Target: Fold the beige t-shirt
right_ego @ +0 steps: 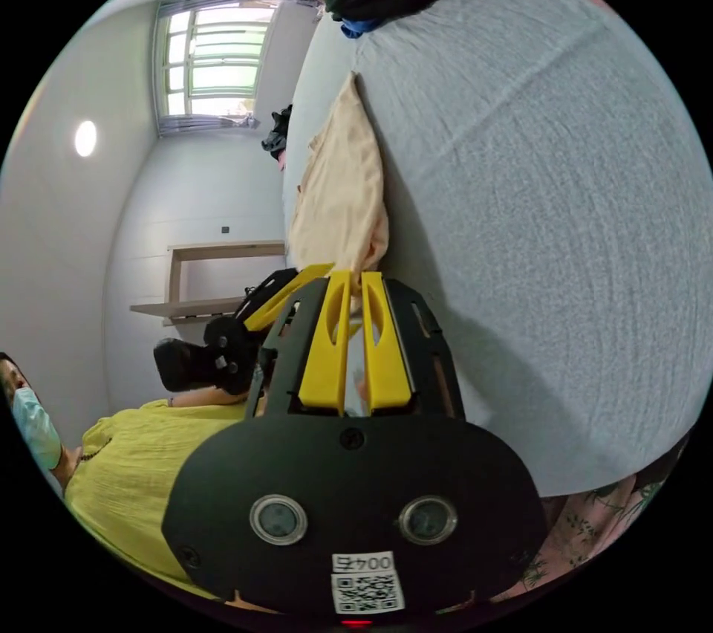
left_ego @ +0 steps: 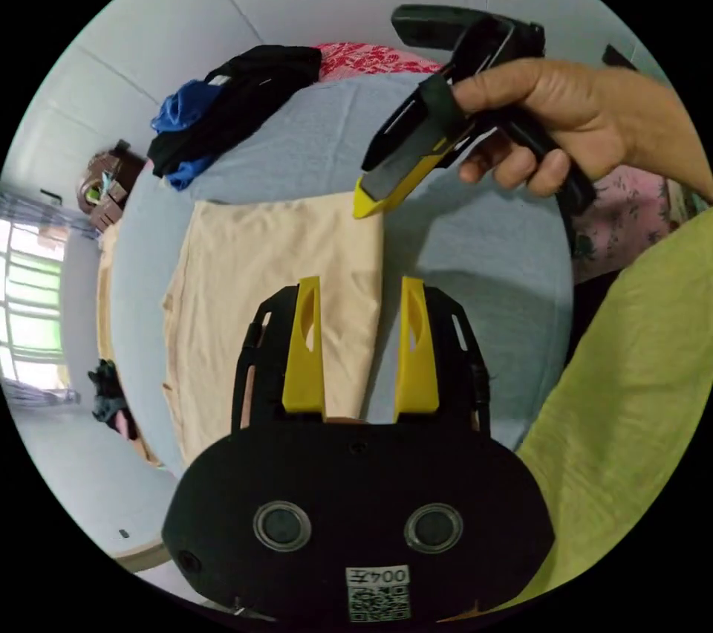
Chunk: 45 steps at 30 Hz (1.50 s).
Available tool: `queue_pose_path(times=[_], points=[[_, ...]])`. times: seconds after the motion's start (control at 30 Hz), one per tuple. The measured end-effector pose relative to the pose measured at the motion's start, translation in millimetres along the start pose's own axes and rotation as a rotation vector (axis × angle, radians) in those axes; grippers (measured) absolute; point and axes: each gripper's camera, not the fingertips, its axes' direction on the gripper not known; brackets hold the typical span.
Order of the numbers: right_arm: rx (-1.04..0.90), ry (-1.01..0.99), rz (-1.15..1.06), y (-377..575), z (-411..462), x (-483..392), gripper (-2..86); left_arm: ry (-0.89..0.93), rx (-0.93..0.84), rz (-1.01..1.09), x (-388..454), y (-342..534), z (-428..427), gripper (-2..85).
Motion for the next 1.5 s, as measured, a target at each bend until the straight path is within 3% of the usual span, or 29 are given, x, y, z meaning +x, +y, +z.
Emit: queue_pose_path(times=[0.17, 0.33, 0.57, 0.8, 0.93, 1.13, 1.2, 1.5], points=[[-0.026, -0.029, -0.019, -11, -23, -3, 5.1, -0.141, -0.057, 0.031, 23, -14, 5, 4.0], [-0.018, -0.097, -0.007, -46, -49, 16, 15.1, -0.042, -0.008, -0.126, 0, 14, -29, 2.7], [-0.125, -0.115, 0.001, -140, -19, 21, 16.9, 0.009, 0.059, -0.292, -35, 73, -86, 2.1], [-0.164, -0.058, -0.016, -221, 32, 4, 13.5, 0.074, 0.094, -0.450, -81, 147, -133, 2.0], [-0.122, -0.078, -0.027, -243, 57, -5, 5.1, 0.157, 0.141, -0.581, -117, 201, -157, 1.9], [-0.086, -0.102, -0.187, -226, 100, -98, 3.6, 0.364, 0.301, -0.910, -191, 352, -204, 2.0], [-0.097, -0.084, -0.250, -217, 125, -140, 3.5, 0.462, 0.403, -1.067, -217, 437, -223, 2.0], [-0.219, 0.128, -0.472, -148, 341, -293, 3.4, 0.698, 0.712, -1.549, -256, 759, -223, 1.9]])
